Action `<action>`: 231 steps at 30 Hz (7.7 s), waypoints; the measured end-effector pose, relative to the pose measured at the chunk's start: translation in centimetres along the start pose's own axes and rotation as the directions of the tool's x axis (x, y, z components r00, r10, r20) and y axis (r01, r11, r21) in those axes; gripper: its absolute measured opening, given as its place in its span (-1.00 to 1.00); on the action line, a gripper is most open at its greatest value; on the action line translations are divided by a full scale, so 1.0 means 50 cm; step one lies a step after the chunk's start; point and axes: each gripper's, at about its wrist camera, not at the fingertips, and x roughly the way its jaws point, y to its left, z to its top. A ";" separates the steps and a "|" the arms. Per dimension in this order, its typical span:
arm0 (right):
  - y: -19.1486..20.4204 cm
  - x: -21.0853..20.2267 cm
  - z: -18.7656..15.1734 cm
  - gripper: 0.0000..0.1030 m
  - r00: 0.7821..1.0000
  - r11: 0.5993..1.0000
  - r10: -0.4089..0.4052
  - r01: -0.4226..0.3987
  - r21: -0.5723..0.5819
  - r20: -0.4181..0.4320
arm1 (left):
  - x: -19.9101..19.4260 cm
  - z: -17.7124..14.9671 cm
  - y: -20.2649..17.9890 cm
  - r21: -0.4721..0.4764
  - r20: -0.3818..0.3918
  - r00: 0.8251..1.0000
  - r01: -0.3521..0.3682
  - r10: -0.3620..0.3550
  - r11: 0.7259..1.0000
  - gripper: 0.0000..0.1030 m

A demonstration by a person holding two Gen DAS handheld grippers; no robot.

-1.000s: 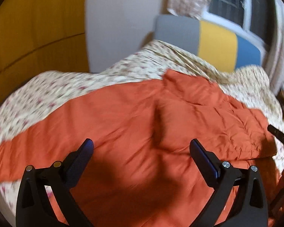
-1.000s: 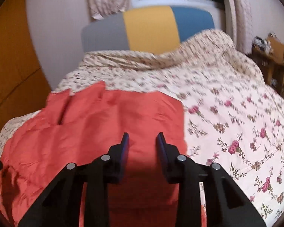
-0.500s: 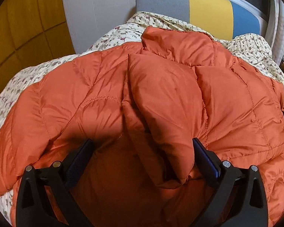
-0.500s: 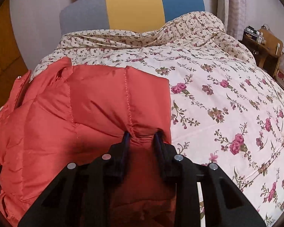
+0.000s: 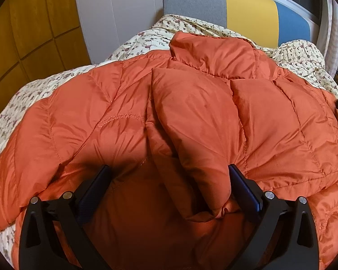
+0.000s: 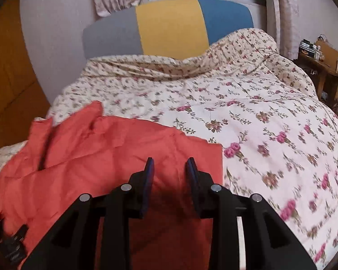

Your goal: Fold large clothes

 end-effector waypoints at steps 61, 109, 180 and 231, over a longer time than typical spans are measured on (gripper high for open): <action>-0.066 -0.063 -0.143 0.71 0.985 0.991 -0.130 0.131 -0.006 -0.110 | -0.255 -0.296 0.528 -0.801 0.134 0.989 0.070 0.064 0.594 0.94; -0.073 -0.062 -0.141 0.75 0.987 0.993 -0.113 0.115 0.013 -0.115 | -0.311 0.057 0.171 -0.236 0.509 0.840 -0.073 0.187 0.969 -0.53; 0.167 -0.163 -0.032 0.92 0.995 0.981 0.044 -0.027 -0.190 0.090 | -0.195 0.001 0.274 -0.264 0.265 0.960 -0.017 0.089 0.964 0.64; 0.359 -0.030 -0.152 0.68 0.971 0.904 0.224 -0.240 -0.354 -0.084 | 0.051 0.067 0.225 -0.082 0.088 0.995 -0.050 0.057 0.995 0.87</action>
